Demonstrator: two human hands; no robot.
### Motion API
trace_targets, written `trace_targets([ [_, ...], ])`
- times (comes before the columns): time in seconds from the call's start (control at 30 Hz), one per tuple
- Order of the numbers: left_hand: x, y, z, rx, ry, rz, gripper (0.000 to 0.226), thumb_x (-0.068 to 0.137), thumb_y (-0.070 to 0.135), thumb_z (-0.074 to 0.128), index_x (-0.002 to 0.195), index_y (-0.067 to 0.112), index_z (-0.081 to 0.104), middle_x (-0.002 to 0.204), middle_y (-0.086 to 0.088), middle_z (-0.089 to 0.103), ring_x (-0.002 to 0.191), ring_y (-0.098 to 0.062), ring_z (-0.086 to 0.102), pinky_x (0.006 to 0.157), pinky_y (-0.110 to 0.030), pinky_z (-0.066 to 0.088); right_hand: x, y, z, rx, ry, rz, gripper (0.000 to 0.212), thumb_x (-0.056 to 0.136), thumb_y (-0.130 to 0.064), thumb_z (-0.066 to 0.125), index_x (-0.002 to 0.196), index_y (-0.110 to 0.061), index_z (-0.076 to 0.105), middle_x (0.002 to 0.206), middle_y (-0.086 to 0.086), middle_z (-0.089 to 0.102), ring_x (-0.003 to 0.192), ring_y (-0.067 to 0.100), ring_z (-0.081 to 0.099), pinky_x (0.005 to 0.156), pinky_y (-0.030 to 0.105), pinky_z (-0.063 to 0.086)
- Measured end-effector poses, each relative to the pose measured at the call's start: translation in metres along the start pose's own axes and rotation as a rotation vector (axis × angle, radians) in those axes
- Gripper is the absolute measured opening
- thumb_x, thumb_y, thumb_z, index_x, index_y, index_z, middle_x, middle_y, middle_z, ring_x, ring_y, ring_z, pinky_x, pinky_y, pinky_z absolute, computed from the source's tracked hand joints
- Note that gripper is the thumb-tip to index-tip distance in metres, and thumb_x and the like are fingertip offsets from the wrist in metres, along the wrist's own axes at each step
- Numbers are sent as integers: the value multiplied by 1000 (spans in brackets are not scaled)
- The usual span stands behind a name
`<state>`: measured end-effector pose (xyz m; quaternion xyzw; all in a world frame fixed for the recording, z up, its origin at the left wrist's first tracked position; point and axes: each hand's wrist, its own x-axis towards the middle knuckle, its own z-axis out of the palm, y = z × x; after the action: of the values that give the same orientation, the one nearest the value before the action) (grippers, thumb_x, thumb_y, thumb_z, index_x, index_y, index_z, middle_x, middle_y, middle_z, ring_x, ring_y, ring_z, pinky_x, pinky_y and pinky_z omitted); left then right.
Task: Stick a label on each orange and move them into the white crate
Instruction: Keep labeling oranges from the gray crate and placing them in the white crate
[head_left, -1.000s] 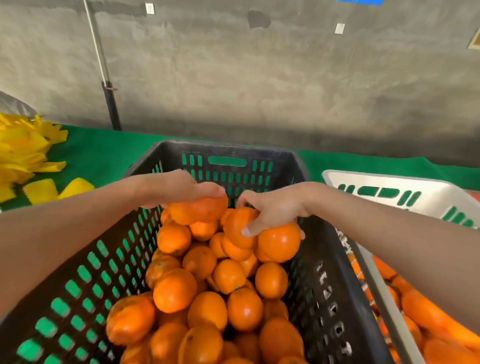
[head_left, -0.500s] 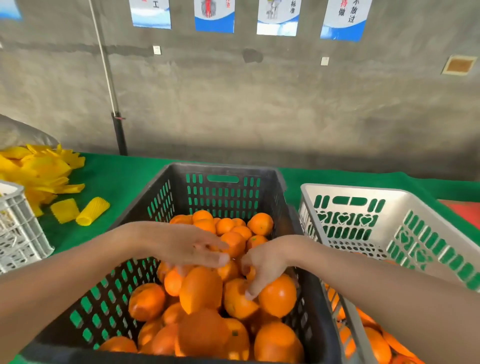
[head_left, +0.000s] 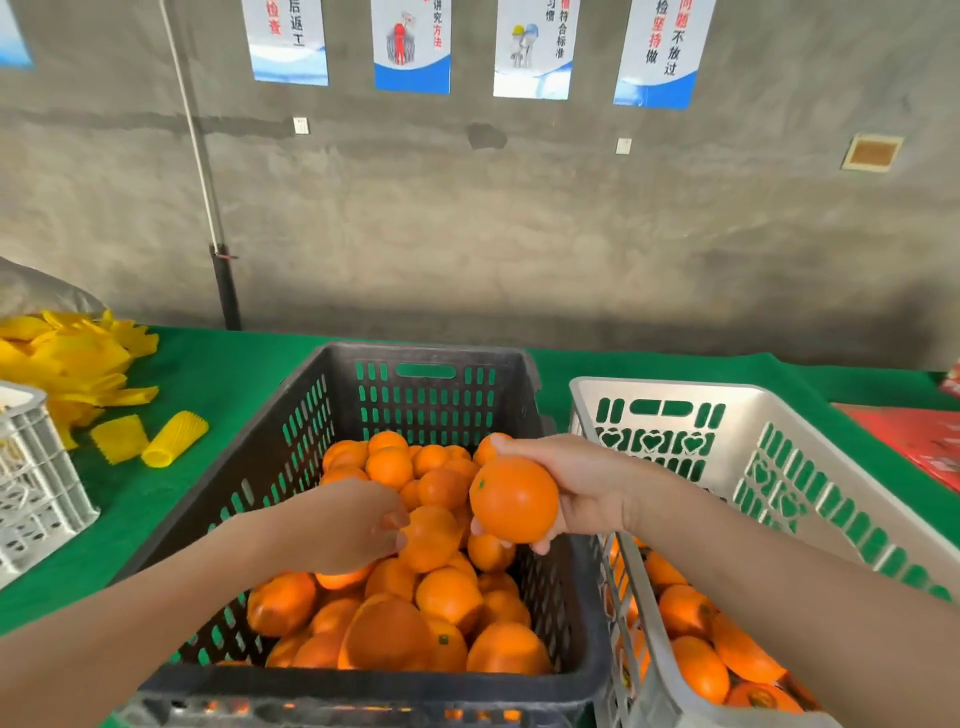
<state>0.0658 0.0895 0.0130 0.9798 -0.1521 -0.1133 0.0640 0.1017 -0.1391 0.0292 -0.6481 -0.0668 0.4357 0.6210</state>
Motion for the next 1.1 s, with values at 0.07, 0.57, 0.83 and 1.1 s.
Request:
trace_targets([
  [0.07,-9,8,4,-134,88,22,27,98,31,48,123,28,60,117,11,62,99,-2,58,84,-16,46,-14,8,2,89,-136,-31,58,83,-57,50,112,-7,55,105,20,65,77,26,66,50,29,54],
  [0.57,-110,167,67,-860,345,182,59,57,71,59,106,39,58,95,14,68,81,-2,64,72,-22,55,-147,123,34,112,139,-370,46,77,-27,75,116,-8,61,104,11,70,94,21,67,80,36,56],
  [0.83,-112,215,136,-777,408,15,64,53,71,65,105,40,42,100,22,50,88,4,52,67,-10,40,-158,210,34,51,258,-330,49,80,-39,72,121,-16,58,108,23,64,101,27,65,79,29,55],
  [1.1,-115,205,202,-1405,186,-485,50,80,13,75,120,15,45,105,-13,62,86,-31,70,78,-38,58,-123,306,-17,-1054,528,207,50,94,-37,51,55,-11,34,58,3,30,53,16,32,50,26,25],
])
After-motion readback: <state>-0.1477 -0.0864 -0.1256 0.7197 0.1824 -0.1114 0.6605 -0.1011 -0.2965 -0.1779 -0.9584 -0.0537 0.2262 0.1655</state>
